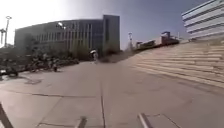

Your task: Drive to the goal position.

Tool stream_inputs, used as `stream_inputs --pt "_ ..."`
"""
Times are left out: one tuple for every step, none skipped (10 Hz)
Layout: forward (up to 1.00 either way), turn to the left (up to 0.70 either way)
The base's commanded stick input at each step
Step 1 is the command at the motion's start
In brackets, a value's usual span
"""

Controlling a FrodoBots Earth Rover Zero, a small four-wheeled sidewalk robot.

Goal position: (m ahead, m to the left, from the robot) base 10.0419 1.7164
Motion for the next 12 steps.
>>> stream_inputs --pt "1.0 0.0" --pt "1.0 0.0" --pt "1.0 0.0" --pt "1.0 0.14" --pt "1.0 0.4" --pt "1.0 0.4" --pt "1.0 0.4" --pt "1.0 0.37" --pt "1.0 0.21" --pt "1.0 0.0" --pt "1.0 0.0" --pt "1.0 0.0"
